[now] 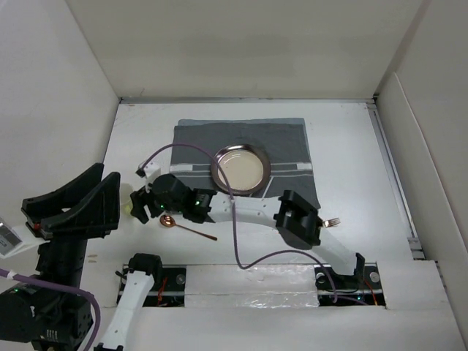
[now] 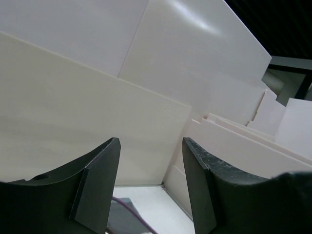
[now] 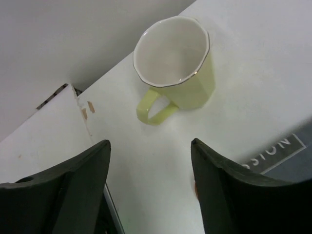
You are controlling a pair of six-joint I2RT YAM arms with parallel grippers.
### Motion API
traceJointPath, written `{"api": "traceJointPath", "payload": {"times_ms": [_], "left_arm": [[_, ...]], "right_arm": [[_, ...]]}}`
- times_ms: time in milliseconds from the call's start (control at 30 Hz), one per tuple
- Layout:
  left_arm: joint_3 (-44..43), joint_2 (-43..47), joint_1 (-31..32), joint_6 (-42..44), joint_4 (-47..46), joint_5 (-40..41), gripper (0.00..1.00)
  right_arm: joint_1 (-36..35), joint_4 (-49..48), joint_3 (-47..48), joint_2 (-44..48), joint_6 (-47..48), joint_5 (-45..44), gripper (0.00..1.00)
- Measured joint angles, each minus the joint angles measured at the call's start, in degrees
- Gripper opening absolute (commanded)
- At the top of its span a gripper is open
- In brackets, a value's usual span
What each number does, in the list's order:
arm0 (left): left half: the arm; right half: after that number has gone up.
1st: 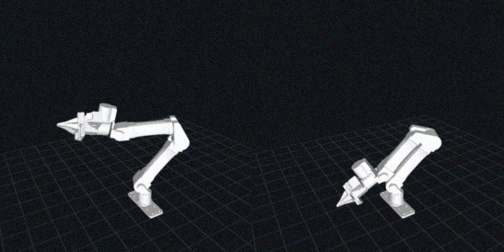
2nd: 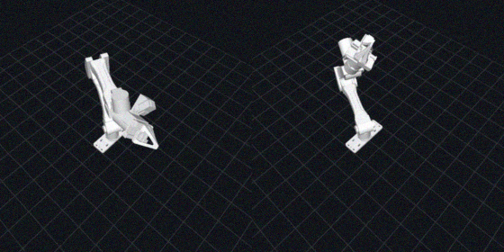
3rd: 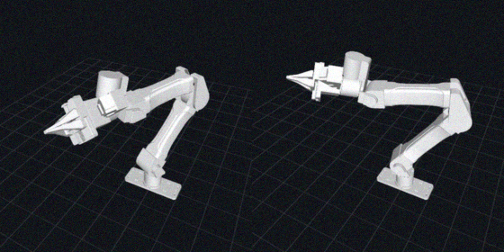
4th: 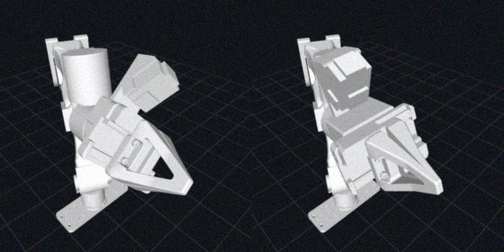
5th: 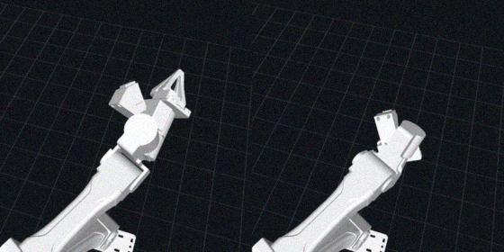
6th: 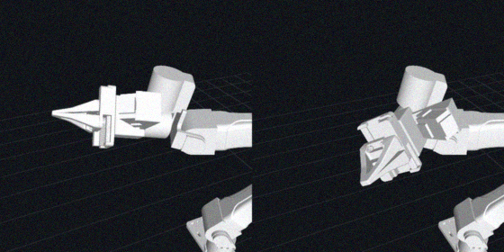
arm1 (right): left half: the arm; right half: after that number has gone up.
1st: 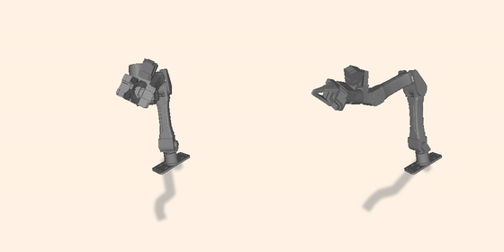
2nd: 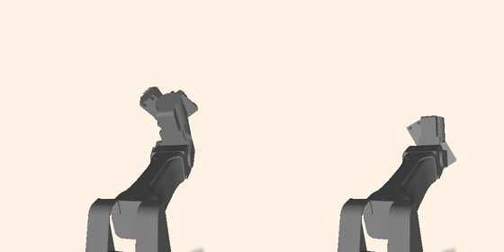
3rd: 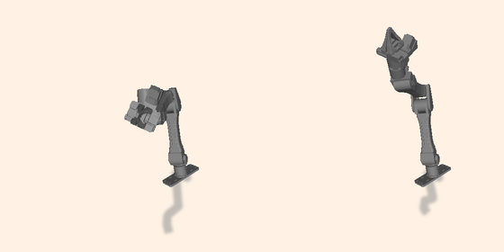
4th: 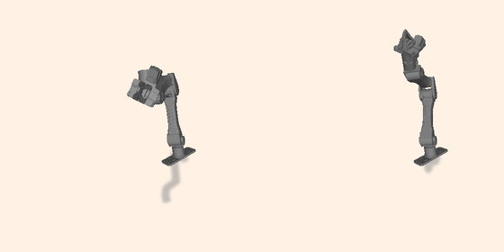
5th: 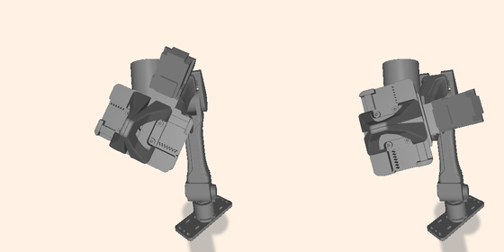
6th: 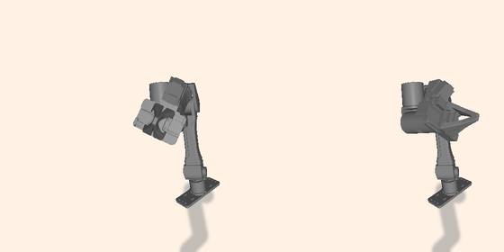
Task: Set the dinner table for one person
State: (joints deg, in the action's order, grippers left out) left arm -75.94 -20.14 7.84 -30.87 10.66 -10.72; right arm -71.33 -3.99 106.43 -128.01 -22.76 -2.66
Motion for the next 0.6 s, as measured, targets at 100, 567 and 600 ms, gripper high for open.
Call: {"api": "traceJointPath", "payload": {"times_ms": [100, 567, 600], "left_arm": [[0.50, 0.15, 0.00, -1.20, 0.07, -1.36, 0.51], [3.30, 3.13, 0.02, -3.06, 0.79, -2.78, 0.50], [3.48, 3.30, 0.02, -3.06, 0.79, -2.78, 0.50]], "right_arm": [[-1.81, 5.66, 10.64, -7.13, 0.09, -2.73, 0.80], [-3.89, 17.59, 35.21, -25.03, -2.01, -10.95, 0.84], [-3.89, 17.57, 35.76, -25.75, -2.36, -11.87, 0.84]]}}
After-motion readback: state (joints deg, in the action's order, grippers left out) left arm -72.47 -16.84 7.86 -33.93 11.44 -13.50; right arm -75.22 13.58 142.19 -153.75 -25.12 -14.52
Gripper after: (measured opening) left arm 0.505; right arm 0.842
